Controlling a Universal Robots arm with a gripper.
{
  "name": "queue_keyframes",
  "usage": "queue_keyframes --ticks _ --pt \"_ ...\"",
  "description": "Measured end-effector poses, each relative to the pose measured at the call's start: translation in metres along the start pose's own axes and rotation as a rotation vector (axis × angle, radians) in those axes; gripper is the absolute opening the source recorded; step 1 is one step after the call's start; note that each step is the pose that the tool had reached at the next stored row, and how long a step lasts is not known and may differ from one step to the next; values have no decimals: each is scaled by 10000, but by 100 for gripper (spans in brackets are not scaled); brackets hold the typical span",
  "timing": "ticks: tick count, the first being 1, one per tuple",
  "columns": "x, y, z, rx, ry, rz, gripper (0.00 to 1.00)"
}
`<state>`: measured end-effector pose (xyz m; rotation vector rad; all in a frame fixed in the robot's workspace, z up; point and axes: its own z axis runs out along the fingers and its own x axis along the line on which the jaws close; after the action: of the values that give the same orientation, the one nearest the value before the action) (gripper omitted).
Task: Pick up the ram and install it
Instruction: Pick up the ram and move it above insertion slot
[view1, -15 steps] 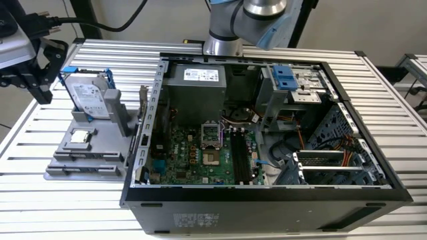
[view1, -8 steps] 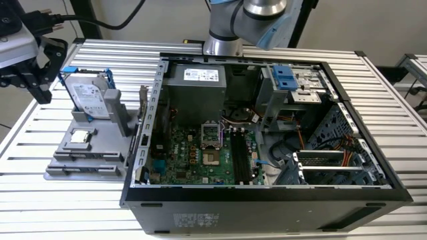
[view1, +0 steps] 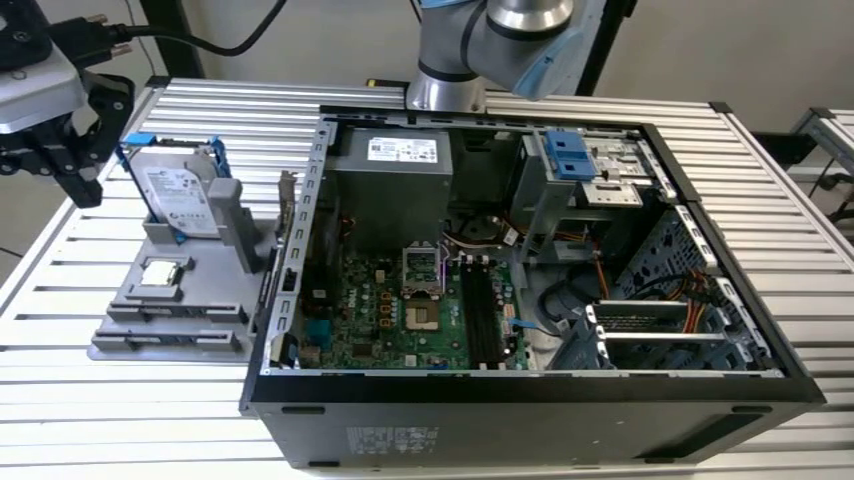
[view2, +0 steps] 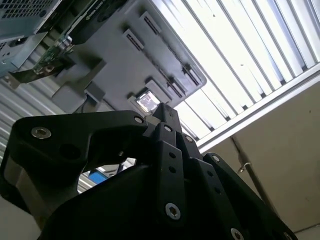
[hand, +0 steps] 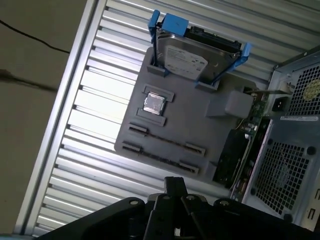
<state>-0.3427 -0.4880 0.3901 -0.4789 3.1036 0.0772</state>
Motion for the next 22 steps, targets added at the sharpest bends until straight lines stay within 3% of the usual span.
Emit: queue_keyframes --ticks 22 --pt "0 1 -13 -11 72 -1469 0"
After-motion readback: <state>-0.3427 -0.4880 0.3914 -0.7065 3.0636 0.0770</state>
